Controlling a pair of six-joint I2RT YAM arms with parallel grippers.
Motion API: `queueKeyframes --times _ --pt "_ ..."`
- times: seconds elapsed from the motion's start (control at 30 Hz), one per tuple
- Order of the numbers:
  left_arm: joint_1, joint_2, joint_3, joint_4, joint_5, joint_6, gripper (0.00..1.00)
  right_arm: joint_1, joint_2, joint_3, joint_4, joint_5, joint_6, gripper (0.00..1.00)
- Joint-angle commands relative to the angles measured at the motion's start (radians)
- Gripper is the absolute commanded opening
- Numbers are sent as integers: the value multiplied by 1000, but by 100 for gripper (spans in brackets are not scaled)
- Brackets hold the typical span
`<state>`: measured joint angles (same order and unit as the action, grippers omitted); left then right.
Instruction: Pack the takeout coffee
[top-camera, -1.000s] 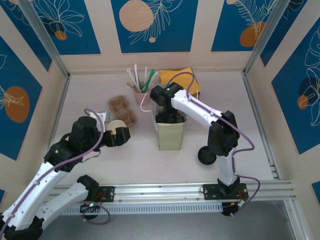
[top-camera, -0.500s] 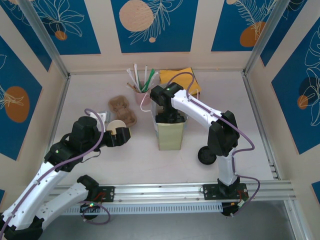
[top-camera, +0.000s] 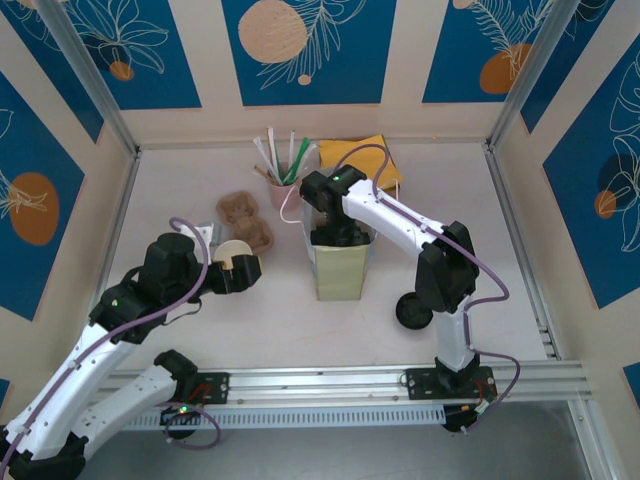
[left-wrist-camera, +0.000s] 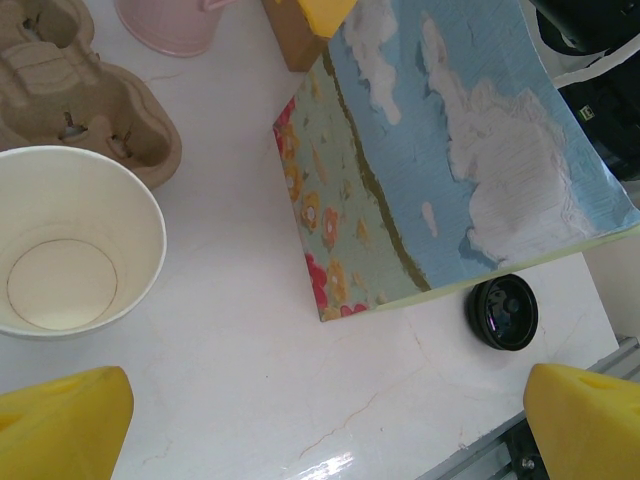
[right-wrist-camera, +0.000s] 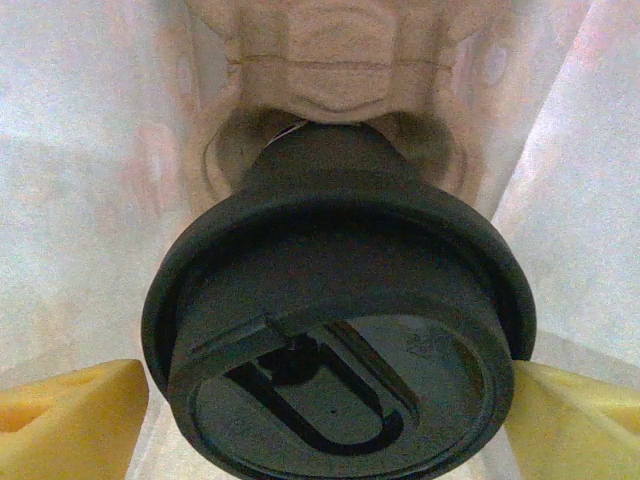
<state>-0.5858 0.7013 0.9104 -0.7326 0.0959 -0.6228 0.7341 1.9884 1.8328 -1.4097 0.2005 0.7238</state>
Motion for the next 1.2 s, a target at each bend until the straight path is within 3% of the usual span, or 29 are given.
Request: queueKeyframes --times 0.0,1.17 --pt "-9 -7 -5 22 11 -12 100 9 6 29 -38 7 17 91" --pt "-9 -13 -7 22 19 -25 100 20 -18 61 -69 20 35 91"
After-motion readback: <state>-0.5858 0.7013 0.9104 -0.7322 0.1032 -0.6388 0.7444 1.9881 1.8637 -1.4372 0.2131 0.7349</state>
